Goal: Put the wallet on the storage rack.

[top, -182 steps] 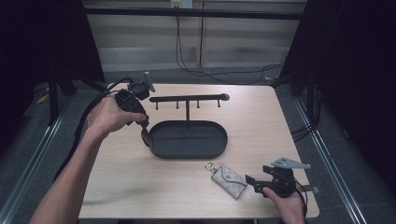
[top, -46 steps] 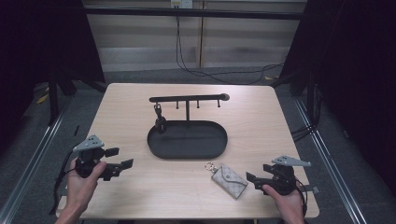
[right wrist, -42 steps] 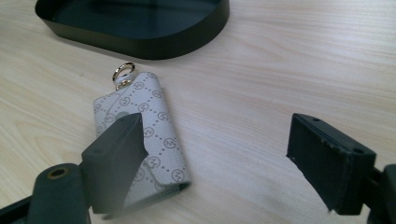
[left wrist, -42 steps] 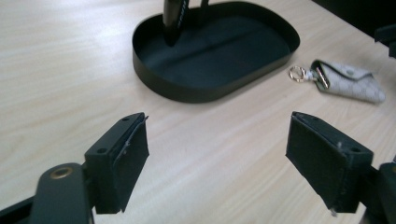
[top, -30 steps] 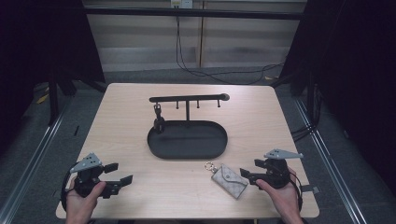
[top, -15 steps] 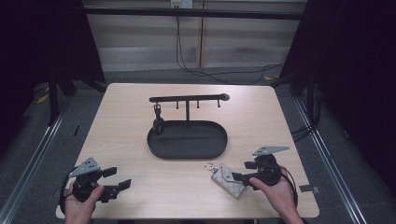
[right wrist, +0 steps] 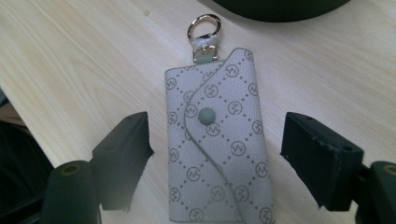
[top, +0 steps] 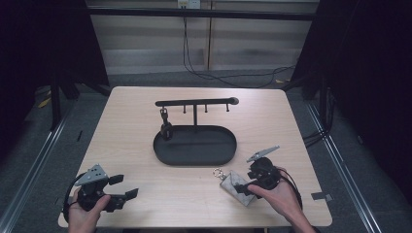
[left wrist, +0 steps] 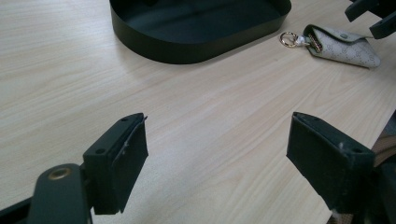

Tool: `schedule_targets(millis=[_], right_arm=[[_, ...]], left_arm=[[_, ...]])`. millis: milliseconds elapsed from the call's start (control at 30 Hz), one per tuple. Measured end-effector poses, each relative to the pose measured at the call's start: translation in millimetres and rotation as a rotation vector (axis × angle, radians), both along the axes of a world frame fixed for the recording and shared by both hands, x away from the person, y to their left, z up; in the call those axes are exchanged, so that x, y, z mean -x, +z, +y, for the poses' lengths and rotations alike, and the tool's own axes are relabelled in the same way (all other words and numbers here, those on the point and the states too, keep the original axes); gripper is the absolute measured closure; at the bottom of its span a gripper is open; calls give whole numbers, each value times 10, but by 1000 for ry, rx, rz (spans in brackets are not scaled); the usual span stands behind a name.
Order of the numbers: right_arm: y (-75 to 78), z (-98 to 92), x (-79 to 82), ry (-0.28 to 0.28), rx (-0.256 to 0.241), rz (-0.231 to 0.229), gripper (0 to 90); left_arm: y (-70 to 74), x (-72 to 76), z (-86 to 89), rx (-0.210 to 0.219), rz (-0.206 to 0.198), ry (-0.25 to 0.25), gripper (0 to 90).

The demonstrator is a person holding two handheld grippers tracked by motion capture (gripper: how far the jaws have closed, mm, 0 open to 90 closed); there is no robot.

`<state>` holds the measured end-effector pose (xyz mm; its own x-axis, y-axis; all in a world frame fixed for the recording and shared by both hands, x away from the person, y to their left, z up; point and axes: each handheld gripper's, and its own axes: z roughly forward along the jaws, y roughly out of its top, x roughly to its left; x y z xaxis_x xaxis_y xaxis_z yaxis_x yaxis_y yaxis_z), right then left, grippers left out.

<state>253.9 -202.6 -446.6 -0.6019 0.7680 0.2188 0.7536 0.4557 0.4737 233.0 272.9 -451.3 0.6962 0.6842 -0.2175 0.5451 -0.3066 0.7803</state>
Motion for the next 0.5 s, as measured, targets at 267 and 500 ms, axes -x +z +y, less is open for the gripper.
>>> schedule_targets(millis=[267, 500], right_arm=[[-63, 130, -91, 47, 79, 42, 239], [-122, 199, -133, 43, 140, 66, 259]], left_arm=[[7, 3, 6, 1, -1, -1, 201], [-5, -2, -4, -4, 4, -3, 201]])
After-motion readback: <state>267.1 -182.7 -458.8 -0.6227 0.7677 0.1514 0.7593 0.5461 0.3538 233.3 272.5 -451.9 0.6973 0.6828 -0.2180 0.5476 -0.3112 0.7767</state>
